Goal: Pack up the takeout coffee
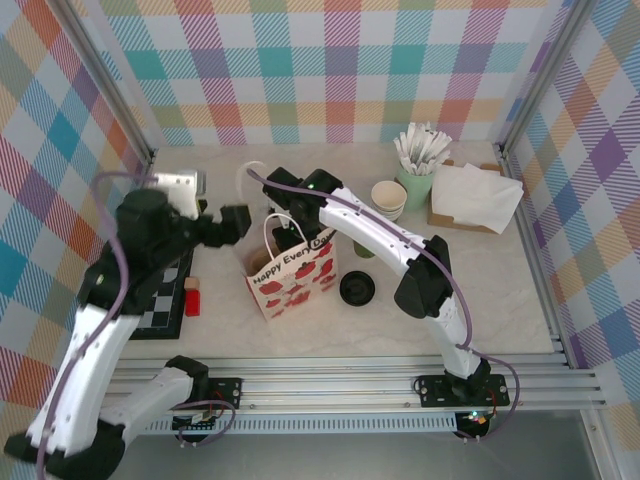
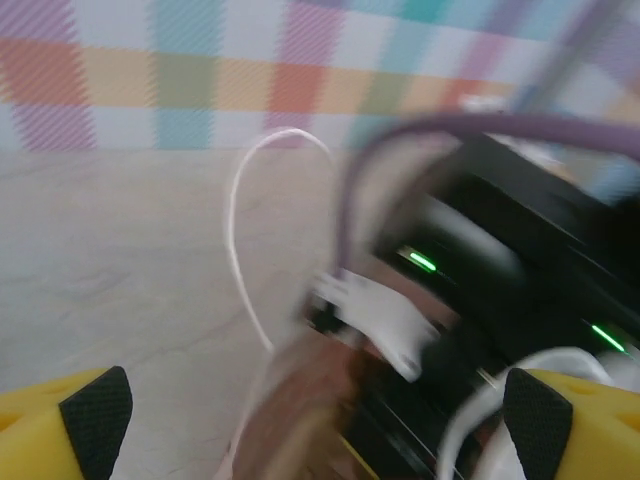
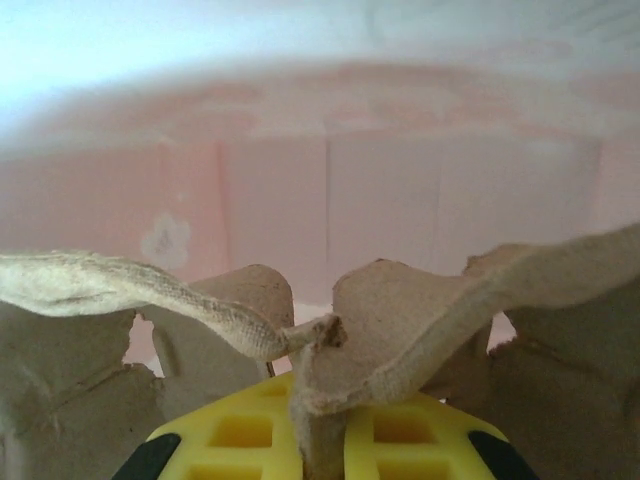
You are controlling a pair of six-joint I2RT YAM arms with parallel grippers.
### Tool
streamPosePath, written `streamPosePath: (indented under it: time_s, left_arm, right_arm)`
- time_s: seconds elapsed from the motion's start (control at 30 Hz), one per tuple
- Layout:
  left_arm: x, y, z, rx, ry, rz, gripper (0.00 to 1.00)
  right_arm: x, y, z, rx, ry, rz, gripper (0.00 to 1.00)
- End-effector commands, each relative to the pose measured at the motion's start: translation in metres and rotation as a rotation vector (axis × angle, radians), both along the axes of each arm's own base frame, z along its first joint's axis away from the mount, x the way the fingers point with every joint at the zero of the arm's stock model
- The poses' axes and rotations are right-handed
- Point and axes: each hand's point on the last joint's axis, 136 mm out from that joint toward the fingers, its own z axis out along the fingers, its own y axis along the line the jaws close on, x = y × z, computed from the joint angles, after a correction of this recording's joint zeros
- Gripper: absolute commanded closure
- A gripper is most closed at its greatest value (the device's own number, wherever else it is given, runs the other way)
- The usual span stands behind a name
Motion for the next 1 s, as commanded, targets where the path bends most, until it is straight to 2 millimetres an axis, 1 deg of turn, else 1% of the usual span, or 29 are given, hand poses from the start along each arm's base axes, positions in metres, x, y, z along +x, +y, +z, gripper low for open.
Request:
streamPosePath:
  time_s: [0.0,0.03,0.1,0.23,0.37,0.4,0.43,0.47,0.53,0.6,0.63,0.7,0.8,0.83,0.87,0.97]
  left_arm:
    - [-0.042,-0.042,0.0,-0.005,-0.058,-0.367,0.07]
    - [-0.042,-0.046,-0.002,-0.019,-0.041,-0.384,0.1]
    - [-0.03,-0.048,-0.011,-0.026,-0.001,-0.367,0.16]
    - [-0.009,-0.057,-0.03,-0.017,0.032,-0.372,0.18]
    - [0.003,-0.071,-0.044,0.0,0.06,-0.414,0.25]
    - [0.006,-0.077,-0.045,-0.003,0.052,-0.431,0.27]
    - [0.006,-0.083,-0.044,-0.013,0.041,-0.458,0.33]
    - [0.005,-0.09,-0.044,-0.022,0.036,-0.488,0.41]
    - [-0.004,-0.103,-0.043,-0.026,0.026,-0.573,0.63]
    - [-0.016,-0.108,-0.039,-0.028,0.008,-0.628,0.75]
    - [-0.023,-0.108,-0.037,-0.026,-0.006,-0.644,0.79]
    - [-0.037,-0.106,-0.036,-0.017,-0.033,-0.668,0.83]
    - [-0.066,-0.106,-0.04,0.008,-0.049,-0.76,0.84]
    - [-0.074,-0.108,-0.046,0.023,-0.03,-0.795,0.84]
    - [-0.078,-0.11,-0.051,0.041,-0.01,-0.812,0.85]
    - [-0.089,-0.122,-0.077,0.133,0.064,-0.873,0.86]
  right_arm:
    - [-0.007,0.002,0.006,0.006,0.02,-0.007,1.0]
    - [-0.006,0.001,0.007,0.006,0.017,-0.008,1.0]
    - [-0.006,0.001,0.006,0.003,0.014,-0.007,1.0]
    - [-0.004,0.003,0.006,0.011,0.01,-0.018,1.0]
    - [-0.003,0.006,0.008,0.024,0.009,-0.021,1.0]
    - [-0.004,0.006,0.009,0.026,0.01,-0.02,1.0]
    - [-0.004,0.005,0.008,0.022,0.012,-0.021,1.0]
    - [-0.004,0.005,0.008,0.022,0.013,-0.023,1.0]
    - [-0.003,0.004,0.007,0.017,0.013,-0.029,1.0]
    - [-0.003,0.004,0.007,0.014,0.014,-0.04,1.0]
    - [-0.003,0.003,0.008,0.013,0.019,-0.047,1.0]
    - [-0.004,0.003,0.009,0.016,0.036,-0.064,1.0]
    - [-0.008,0.002,0.009,0.014,0.087,-0.104,1.0]
    - [-0.009,0.002,0.009,0.014,0.108,-0.118,1.0]
    - [-0.01,0.003,0.01,0.018,0.127,-0.128,1.0]
    - [-0.016,0.006,0.014,0.037,0.178,-0.15,1.0]
